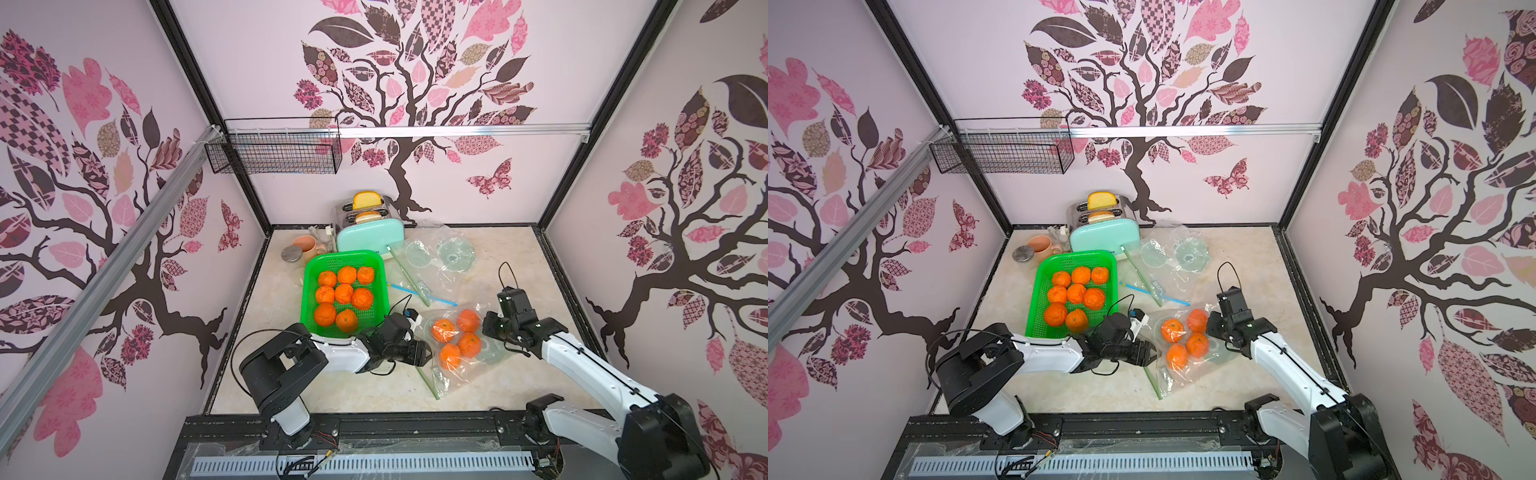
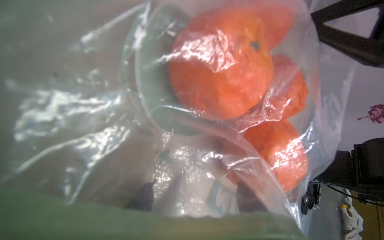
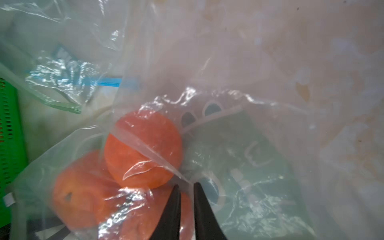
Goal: Open the zip-top bag and take out the orange
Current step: Pick up the orange from the zipper food storage bag.
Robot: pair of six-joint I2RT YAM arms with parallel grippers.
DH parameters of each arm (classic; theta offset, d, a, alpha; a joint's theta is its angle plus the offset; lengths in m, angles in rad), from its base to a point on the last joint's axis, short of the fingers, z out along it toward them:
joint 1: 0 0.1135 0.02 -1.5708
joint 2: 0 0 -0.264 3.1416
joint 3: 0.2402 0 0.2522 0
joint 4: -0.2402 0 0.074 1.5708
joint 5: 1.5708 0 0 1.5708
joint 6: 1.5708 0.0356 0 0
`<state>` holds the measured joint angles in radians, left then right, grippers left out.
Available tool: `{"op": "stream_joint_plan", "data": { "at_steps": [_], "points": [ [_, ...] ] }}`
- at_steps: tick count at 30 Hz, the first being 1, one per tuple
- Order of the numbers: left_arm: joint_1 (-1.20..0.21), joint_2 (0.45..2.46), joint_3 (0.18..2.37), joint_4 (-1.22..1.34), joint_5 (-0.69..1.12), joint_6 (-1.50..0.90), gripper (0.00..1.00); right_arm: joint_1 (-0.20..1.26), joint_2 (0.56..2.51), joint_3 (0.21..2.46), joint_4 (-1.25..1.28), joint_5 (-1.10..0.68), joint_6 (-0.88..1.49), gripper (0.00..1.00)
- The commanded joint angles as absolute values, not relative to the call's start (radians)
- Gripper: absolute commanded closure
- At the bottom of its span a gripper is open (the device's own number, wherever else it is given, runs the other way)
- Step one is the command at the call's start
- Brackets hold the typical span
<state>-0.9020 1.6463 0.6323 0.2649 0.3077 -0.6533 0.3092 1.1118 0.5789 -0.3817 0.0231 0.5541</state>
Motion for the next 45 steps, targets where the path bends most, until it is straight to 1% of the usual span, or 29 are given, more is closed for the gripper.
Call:
{"op": "stream_joint_plan", "data": {
  "at_steps": [1,6,13,16,19,21,25,27,31,34,37,40,43,45],
  "points": [
    [-0.901,1.609,0.634,0.279,0.347,-0.629,0.34,0.313,1.165,0.562,-0.313,0.035,0.582,0.83],
    [-0.912,1.568,0.64,0.277,0.388,-0.606,0.33,0.313,1.247,0.525,-0.235,-0.115,0.609,0.85],
    [-0.991,1.585,0.716,0.193,0.377,-0.49,0.32,0.313,1.286,0.506,-0.191,-0.204,0.608,0.85],
    [-1.045,1.611,0.782,0.055,0.279,-0.396,0.33,0.312,1.283,0.512,-0.201,-0.203,0.599,0.84],
    [-1.082,1.638,0.835,-0.069,0.161,-0.331,0.4,0.313,1.268,0.511,-0.208,-0.187,0.592,0.83],
    [-1.087,1.646,0.841,-0.105,0.125,-0.317,0.42,0.313,1.262,0.514,-0.215,-0.169,0.584,0.83],
    [-1.094,1.635,0.815,-0.105,0.114,-0.296,0.42,0.313,1.26,0.515,-0.221,-0.16,0.574,0.82],
    [-1.116,1.635,0.812,-0.121,0.079,-0.273,0.4,0.313,1.263,0.517,-0.218,-0.161,0.574,0.81],
    [-1.19,1.668,0.831,-0.136,-0.005,-0.221,0.32,0.313,1.277,0.518,-0.211,-0.164,0.569,0.79],
    [-1.232,1.71,0.859,-0.139,-0.054,-0.2,0.3,0.312,1.29,0.519,-0.212,-0.169,0.567,0.78],
    [-1.243,1.736,0.861,-0.121,-0.069,-0.2,0.29,0.313,1.29,0.512,-0.208,-0.169,0.565,0.77],
    [-1.246,1.722,0.835,-0.057,-0.074,-0.204,0.28,0.313,1.294,0.504,-0.208,-0.168,0.561,0.77],
    [-1.248,1.685,0.781,0.088,-0.051,-0.205,0.26,0.312,1.305,0.492,-0.198,-0.175,0.569,0.76],
    [-1.25,1.665,0.737,0.217,-0.046,-0.201,0.21,0.312,1.311,0.482,-0.186,-0.194,0.581,0.76]
  ]
}}
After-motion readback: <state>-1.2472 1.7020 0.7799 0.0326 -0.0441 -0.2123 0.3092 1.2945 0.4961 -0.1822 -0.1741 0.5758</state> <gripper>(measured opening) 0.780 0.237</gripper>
